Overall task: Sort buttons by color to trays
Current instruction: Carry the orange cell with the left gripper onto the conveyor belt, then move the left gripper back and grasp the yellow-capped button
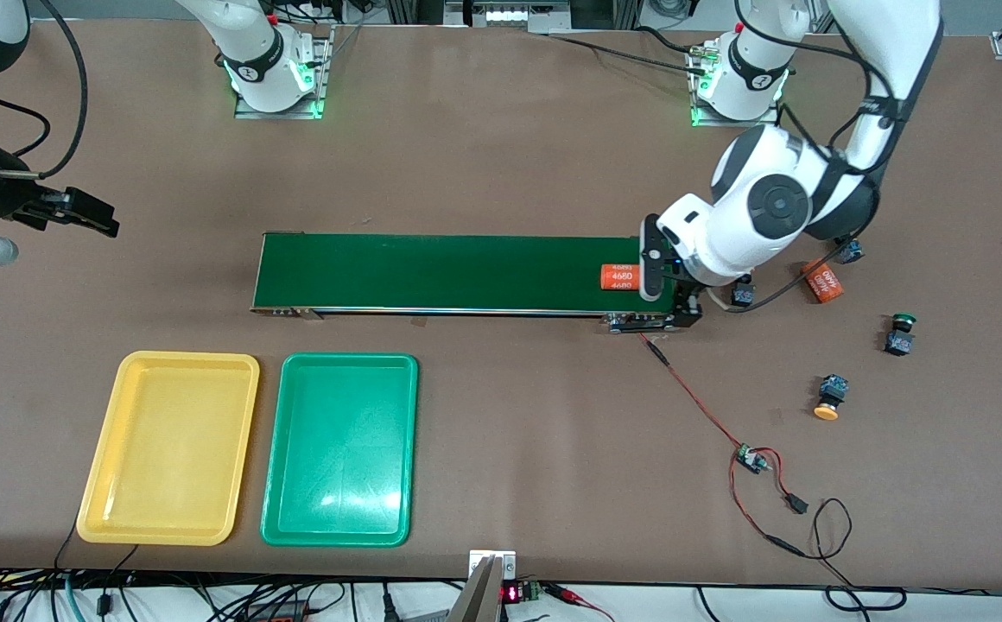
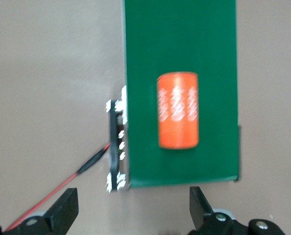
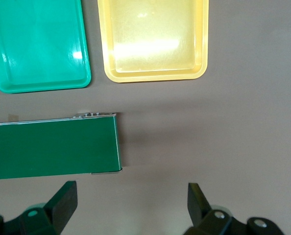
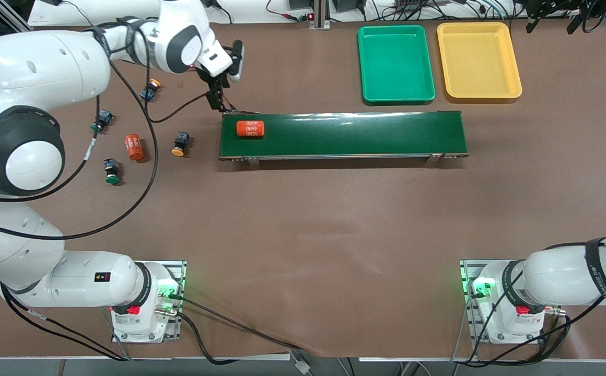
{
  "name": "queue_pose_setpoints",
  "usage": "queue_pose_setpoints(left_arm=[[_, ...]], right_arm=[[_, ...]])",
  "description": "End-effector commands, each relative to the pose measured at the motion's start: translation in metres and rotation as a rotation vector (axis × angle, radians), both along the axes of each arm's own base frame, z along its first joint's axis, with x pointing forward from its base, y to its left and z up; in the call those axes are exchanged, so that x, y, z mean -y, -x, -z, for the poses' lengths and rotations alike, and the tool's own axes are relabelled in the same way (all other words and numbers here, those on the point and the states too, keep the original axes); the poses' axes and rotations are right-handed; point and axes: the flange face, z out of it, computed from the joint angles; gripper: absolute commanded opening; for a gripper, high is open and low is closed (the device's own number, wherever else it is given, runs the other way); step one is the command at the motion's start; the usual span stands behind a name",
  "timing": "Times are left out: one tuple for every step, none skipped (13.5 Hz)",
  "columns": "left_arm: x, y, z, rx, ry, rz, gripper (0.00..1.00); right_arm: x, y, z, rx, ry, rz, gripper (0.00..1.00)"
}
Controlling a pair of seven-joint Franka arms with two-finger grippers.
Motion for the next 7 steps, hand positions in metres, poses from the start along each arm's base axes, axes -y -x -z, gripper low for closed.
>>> queue_pose_setpoints(left_arm=[[-0.065,-0.019,0.011,-0.012,-0.008,-0.089,1.0],[-0.103,-0.027,0.024,-0.034,-0.006,-0.153,1.0],[-0.142,-0.032,0.032,-0.048,-0.005,-0.22,1.0],[-0.173,-0.035,0.04,-0.055,-0.014,-0.268,1.0],[-0.195,-0.033,0.043,-0.068,-0.028,-0.302,1.0],[-0.212,-0.033,0.046,-0.073,-0.037,-0.335,1.0],[-0.224,-0.032,0.048,-0.08,-0.045,-0.376,1.0]], right_arm=[[0.0,0.001,-0.003,0.006,-0.014,0.018,1.0],[0.0,0.001,-0.003,0.006,-0.014,0.018,1.0],[0.0,0.001,-0.003,0.006,-0.014,0.018,1.0],[0.0,0.001,-0.003,0.006,-0.014,0.018,1.0],[0.0,0.001,-0.003,0.006,-0.014,0.018,1.0],[0.0,0.001,-0.003,0.006,-0.014,0.018,1.0],[0.0,0.001,-0.003,0.006,-0.014,0.018,1.0]])
